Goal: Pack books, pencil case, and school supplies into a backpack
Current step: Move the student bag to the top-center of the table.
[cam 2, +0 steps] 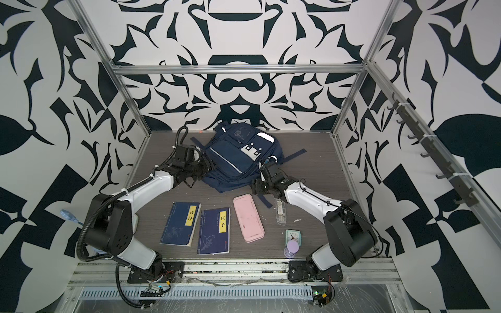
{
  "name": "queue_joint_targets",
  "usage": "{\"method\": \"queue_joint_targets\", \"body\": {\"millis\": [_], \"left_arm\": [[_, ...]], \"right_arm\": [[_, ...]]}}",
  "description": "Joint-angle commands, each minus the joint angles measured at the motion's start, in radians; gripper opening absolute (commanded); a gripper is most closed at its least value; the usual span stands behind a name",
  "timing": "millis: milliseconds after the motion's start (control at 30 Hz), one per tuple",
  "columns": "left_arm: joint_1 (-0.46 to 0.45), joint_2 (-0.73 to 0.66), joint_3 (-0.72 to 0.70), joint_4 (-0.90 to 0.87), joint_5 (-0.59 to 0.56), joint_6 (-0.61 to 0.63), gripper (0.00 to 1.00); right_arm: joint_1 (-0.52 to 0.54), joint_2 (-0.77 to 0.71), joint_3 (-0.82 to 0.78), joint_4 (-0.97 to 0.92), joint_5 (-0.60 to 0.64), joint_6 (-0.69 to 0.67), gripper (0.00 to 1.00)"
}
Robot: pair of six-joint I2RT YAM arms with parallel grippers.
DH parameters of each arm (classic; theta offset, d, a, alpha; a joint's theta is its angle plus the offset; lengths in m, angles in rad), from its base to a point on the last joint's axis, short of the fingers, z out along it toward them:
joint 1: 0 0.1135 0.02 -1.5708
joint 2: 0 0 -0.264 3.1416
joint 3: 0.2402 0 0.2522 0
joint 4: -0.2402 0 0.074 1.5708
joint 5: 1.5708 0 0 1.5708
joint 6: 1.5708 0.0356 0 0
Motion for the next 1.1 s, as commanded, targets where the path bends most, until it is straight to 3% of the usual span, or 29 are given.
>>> {"method": "queue_joint_targets", "body": {"millis": [0, 233, 567, 1067], "left_arm": [[-0.022, -0.020, -0.041, 0.055, 0.045, -0.117, 0.66], [-0.060, 0.033, -0.082, 0.145, 0.046, -0.231, 0.65], [-0.072, 0.135, -0.057, 0.199, 0.028, -0.266, 0.57], [-0.071, 0.161, -0.061, 0.252, 0.021, -0.260, 0.51]], "right_arm": [[-0.003, -0.036, -0.002, 0.016, -0.001, -0.008, 0.76], [-0.003, -0.040, -0.002, 0.017, -0.006, 0.001, 0.63], [-0.003, -0.053, -0.020, 0.007, -0.002, 0.004, 0.46], [-0.003, -0.037, -0.006, 0.001, -0.011, 0.003, 0.34]]}}
